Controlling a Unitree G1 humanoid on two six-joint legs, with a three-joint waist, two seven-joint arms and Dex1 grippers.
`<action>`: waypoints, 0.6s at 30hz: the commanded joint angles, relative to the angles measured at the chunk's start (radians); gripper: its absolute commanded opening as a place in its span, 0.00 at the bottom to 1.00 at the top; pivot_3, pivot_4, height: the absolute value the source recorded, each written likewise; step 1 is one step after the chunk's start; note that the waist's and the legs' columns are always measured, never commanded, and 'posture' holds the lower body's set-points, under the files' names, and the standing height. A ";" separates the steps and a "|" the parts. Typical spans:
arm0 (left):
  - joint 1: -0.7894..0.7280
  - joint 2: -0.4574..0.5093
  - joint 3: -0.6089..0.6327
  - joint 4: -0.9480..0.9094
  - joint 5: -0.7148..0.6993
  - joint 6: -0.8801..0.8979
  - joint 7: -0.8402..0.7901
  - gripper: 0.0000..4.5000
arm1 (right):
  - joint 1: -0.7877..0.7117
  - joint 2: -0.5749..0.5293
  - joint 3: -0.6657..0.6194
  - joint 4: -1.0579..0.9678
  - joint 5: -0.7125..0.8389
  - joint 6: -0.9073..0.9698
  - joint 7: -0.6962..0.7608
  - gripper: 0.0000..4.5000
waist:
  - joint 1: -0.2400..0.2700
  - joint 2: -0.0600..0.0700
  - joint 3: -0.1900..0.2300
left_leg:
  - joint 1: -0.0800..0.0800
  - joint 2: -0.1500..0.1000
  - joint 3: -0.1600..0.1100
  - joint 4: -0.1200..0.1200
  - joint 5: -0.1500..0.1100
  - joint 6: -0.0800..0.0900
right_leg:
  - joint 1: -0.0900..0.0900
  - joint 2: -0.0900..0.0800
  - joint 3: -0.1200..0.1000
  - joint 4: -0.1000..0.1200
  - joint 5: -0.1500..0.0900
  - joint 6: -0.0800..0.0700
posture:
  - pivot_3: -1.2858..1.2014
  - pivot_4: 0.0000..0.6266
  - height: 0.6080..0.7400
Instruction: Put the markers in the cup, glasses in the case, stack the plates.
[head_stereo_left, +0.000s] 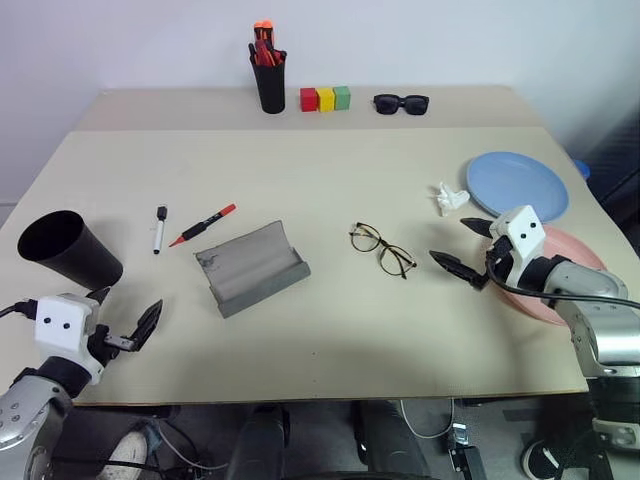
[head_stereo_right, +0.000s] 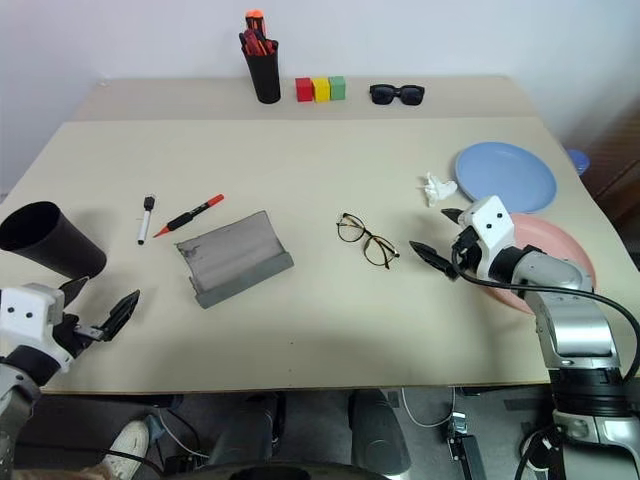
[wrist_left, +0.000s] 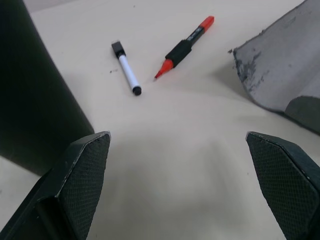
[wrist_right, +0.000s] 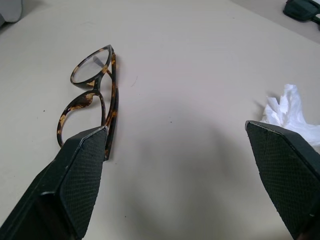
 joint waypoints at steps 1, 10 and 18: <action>0.003 0.014 0.025 -0.017 -0.010 0.000 -0.002 0.99 | -0.012 0.013 -0.011 -0.031 0.010 -0.006 -0.014 1.00 | 0.000 0.000 0.000 | 0.000 0.000 0.000 0.000 0.000 0.000 | 0.000 0.000 0.000 0.000 0.000 0.000 | 0.52 0.24 1.00; -0.017 0.013 0.016 -0.041 -0.016 0.028 0.017 0.99 | -0.059 0.061 0.028 -0.007 0.000 -0.029 -0.029 1.00 | 0.001 0.000 0.000 | 0.000 0.000 0.000 0.000 0.000 0.000 | 0.000 0.000 0.000 0.000 0.000 0.000 | 0.52 0.24 1.00; -0.195 0.040 -0.071 -0.074 -0.046 0.197 0.087 0.99 | -0.064 0.158 0.109 -0.156 0.031 0.026 -0.058 1.00 | 0.001 0.000 0.000 | 0.001 0.000 0.000 0.000 0.000 0.000 | 0.000 0.000 0.000 0.001 0.000 0.000 | 0.52 0.24 1.00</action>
